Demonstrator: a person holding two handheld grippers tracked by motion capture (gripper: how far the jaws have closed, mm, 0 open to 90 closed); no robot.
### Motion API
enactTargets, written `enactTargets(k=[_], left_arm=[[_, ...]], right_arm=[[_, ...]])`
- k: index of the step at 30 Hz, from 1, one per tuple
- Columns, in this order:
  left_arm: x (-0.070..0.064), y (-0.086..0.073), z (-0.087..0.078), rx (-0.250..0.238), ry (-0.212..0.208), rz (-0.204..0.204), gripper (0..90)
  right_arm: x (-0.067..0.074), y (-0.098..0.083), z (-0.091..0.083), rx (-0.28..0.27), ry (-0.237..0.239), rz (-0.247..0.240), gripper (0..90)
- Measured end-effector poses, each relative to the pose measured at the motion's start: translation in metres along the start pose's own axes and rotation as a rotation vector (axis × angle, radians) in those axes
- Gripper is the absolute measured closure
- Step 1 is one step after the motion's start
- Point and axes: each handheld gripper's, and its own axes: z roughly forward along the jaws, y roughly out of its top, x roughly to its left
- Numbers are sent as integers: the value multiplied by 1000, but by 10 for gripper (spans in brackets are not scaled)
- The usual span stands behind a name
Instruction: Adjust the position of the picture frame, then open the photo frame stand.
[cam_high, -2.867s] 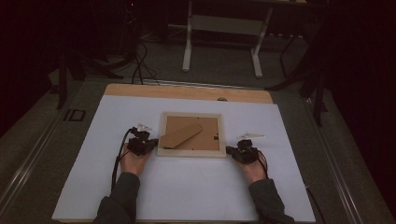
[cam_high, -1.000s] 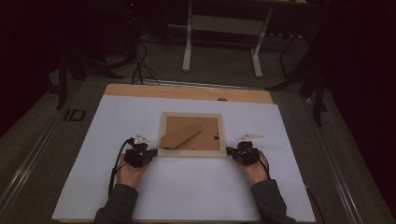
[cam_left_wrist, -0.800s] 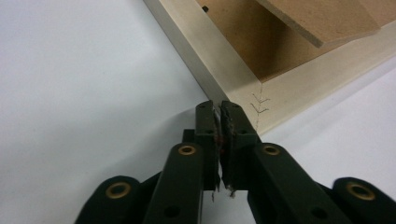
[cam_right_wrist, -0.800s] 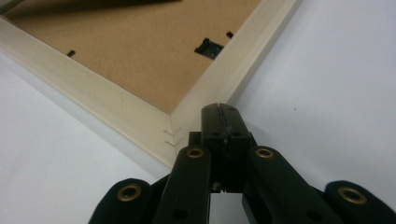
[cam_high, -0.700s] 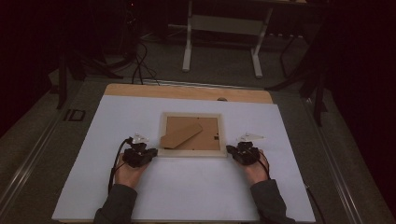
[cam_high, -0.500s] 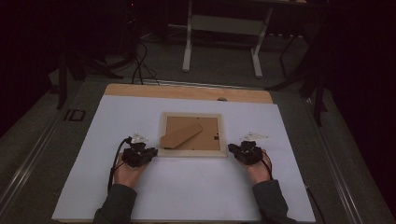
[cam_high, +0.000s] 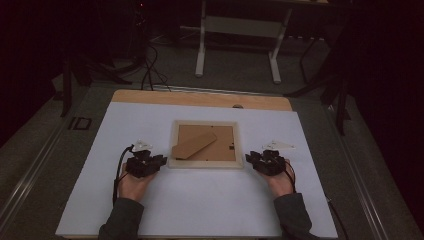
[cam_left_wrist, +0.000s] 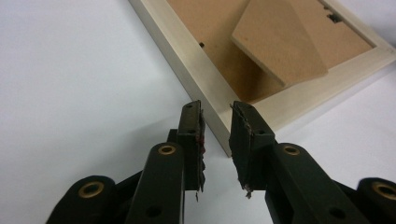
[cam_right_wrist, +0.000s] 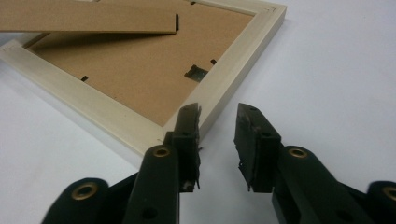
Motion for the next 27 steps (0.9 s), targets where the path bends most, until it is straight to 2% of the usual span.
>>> enactTargets(k=[8,12,18,27], left_arm=[[0,19,-16,-62,10,8,719],[0,25,-20,-77,6,4,704],[-4,34,-21,-96,-37,14,665],[-12,50,-19,-100,-74,35,590]], right_arm=[[0,2,-2,-10,0,3,606],[-3,1,-3,-11,-4,7,591],[-3,2,-4,-16,0,10,568],[-2,2,-5,-19,10,6,553]])
